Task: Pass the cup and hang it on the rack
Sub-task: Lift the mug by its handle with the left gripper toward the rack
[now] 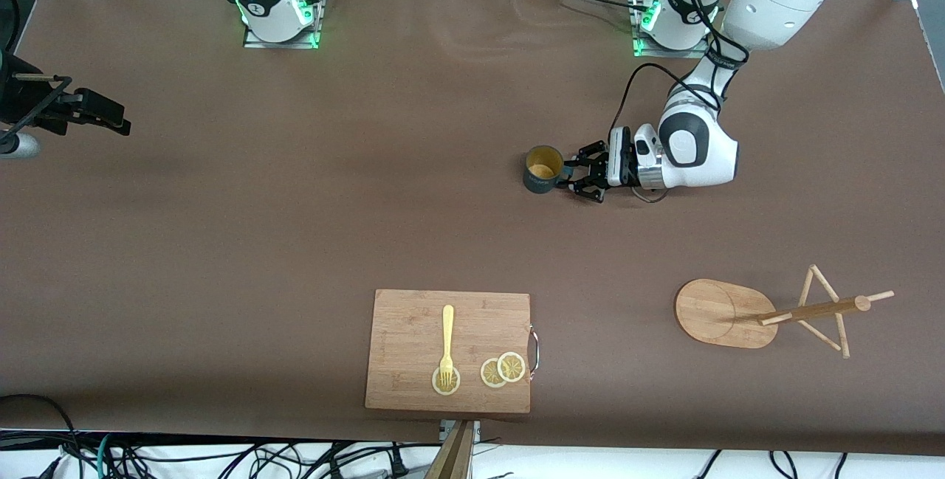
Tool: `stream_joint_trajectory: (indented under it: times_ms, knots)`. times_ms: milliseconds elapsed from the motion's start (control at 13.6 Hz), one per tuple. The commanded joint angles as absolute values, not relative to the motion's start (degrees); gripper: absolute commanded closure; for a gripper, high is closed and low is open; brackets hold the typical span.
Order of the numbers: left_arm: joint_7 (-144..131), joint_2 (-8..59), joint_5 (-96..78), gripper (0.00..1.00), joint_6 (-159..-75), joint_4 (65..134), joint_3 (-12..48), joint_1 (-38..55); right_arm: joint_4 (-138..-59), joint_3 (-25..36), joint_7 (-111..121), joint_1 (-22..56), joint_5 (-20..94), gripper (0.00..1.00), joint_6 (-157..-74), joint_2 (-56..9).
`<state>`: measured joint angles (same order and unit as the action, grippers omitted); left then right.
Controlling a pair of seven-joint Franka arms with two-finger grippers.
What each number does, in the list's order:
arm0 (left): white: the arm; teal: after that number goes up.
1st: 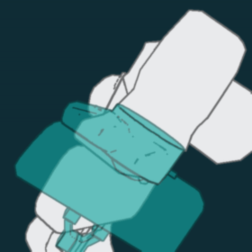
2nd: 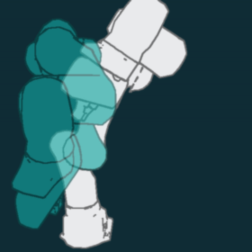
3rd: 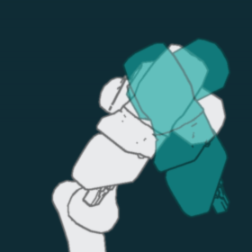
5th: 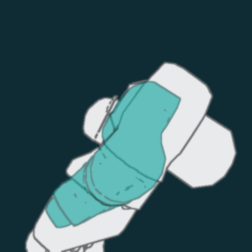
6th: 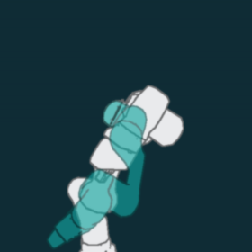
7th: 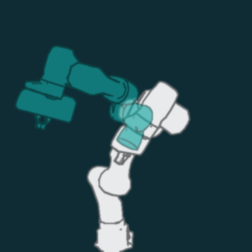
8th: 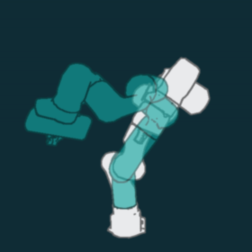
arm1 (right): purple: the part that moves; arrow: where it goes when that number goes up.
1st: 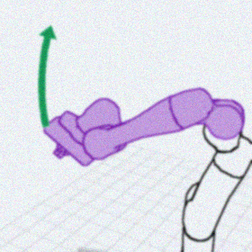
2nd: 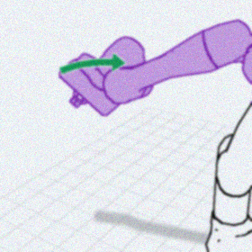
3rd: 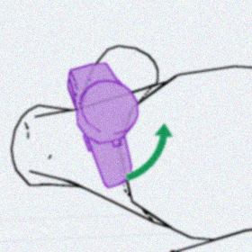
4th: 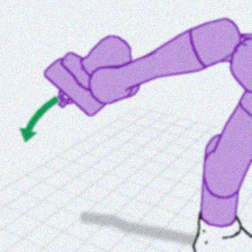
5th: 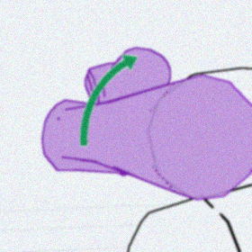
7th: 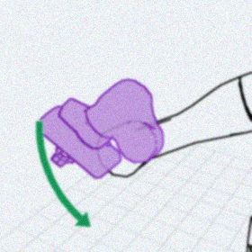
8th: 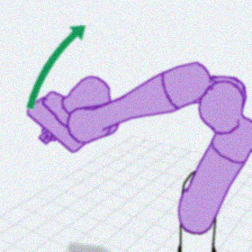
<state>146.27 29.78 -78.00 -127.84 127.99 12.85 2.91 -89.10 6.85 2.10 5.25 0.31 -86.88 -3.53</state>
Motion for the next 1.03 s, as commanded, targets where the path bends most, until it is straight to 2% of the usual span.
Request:
stream_joint_trajectory:
  times_ms: [0,588,956]
  knots:
    - [148.7,30.2,-80.8,1.0,-126.3,127.9,13.1,2.3,-88.2,5.7,2.7,4.4,0.9,0.0,-86.7,-3.3]
    - [125.7,27.3,-79.5,1.0,-126.3,126.4,12.5,-1.3,-88.1,4.6,2.6,4.5,0.6,0.0,-86.6,-3.2]
    - [96.9,18.7,-64.9,1.0,-126.2,126.2,11.4,-4.5,-88.1,4.5,2.6,4.5,1.0,0.0,-86.2,-3.1]
